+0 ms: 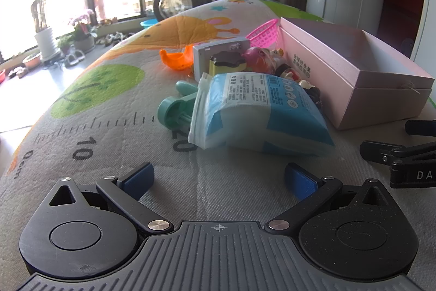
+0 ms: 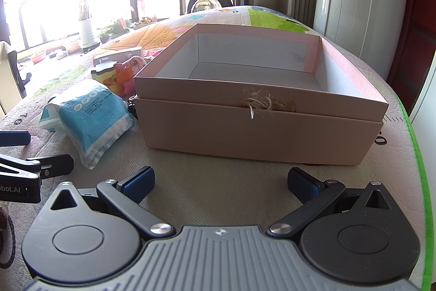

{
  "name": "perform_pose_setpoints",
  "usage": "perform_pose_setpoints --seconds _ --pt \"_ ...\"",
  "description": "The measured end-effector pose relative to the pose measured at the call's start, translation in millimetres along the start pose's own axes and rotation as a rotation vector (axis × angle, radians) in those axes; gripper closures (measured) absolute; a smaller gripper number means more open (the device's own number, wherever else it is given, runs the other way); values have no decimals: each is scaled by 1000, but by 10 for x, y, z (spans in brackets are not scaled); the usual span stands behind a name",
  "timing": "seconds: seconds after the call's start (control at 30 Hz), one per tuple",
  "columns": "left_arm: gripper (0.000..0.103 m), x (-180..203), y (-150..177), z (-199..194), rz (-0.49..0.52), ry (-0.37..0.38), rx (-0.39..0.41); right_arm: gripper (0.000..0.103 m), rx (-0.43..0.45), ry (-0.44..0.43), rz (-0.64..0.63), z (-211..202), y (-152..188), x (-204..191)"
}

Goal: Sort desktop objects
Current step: 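Move the right tool toward the blue-and-white tissue pack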

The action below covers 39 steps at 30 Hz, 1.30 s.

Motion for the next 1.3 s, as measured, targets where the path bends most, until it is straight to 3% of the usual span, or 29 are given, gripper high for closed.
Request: perform_pose_setpoints --seconds 0.4,0.9,1.03,1.1,1.3 --pt "0 1 13 -8 1 1 -8 0 -53 38 20 -39 21 -3" --pt "0 17 44 -56 23 19 -41 0 -80 6 -15 -168 121 22" --pt "0 15 33 -50 26 25 -48 0 -92 -52 -20 -205 98 62" --pt "0 16 18 -51 31 26 -57 0 -58 -58 34 -271 19 192" --pt "0 262 -237 -92 86 114 -4 0 156 126 139 -447 -517 804"
Point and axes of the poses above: each gripper's, at about its wrist camera, not at the fingertips, and z roughly the way its jaws point, x to its right, y to its underside, the point moved 9 cm from there along z, roughly the way its jaws point, and after that the axes turned 14 degrees about y, right-handed, at the moved point
